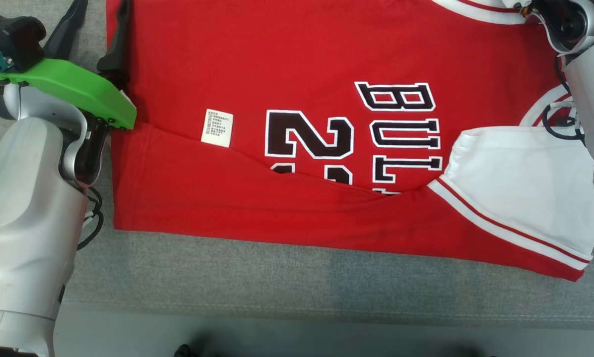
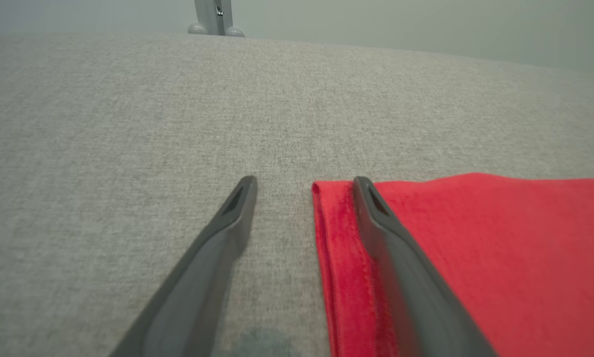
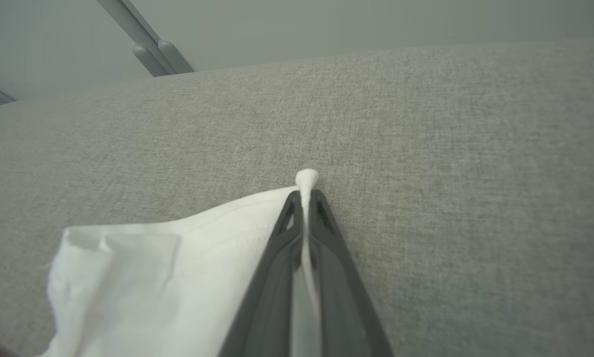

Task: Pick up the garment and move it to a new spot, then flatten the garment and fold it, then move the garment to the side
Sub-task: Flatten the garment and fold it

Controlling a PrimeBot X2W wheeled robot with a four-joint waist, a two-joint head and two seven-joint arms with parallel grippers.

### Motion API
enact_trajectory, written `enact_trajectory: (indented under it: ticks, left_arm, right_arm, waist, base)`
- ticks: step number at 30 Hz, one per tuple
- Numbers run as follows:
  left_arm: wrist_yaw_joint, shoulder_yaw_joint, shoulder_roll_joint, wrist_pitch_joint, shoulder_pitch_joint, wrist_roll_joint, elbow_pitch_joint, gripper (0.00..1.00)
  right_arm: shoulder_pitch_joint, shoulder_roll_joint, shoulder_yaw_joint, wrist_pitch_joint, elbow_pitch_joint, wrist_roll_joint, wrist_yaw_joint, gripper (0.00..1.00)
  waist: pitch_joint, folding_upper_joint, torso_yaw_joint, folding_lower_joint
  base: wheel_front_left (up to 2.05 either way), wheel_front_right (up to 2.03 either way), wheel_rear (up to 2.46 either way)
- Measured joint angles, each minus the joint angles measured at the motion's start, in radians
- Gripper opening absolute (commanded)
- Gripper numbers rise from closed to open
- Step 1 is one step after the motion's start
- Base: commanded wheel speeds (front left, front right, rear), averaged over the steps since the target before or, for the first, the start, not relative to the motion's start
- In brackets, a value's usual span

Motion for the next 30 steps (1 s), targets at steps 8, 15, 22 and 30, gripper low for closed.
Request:
enact_trajectory:
  ticks: [8, 15, 22, 30]
  left_arm:
    - [-0.002, 0.012, 0.009, -0.002, -0.005, -0.012, 0.05, 1.0]
    - [-0.003, 0.002, 0.014, 0.006, -0.029, -0.023, 0.098, 0.47]
    - [-0.003, -0.009, 0.008, 0.018, -0.043, -0.033, 0.142, 0.27]
    - [-0.003, -0.032, -0.009, 0.013, -0.039, -0.039, 0.166, 0.0]
  right_arm:
    - [-0.022, 0.028, 0.011, -0.049, 0.021, -0.001, 0.01, 0.0]
    - [-0.024, 0.043, 0.021, -0.082, 0.05, -0.001, 0.02, 0.0]
    - [-0.024, 0.043, 0.028, -0.119, 0.093, -0.001, 0.028, 0.0]
    - [-0.024, 0.044, 0.038, -0.162, 0.127, -0.001, 0.036, 0.0]
  waist:
    - [-0.01, 0.0, -0.023, 0.0]
    - [-0.017, 0.0, -0.049, 0.0]
    - [-0.033, 0.0, -0.058, 0.0]
    - [-0.071, 0.0, -0.059, 0.0]
  base:
    - [0.0, 0.0, 0.0]
    - [0.0, 0.0, 0.0]
    - [0.0, 0.0, 0.0]
    - [0.0, 0.0, 0.0]
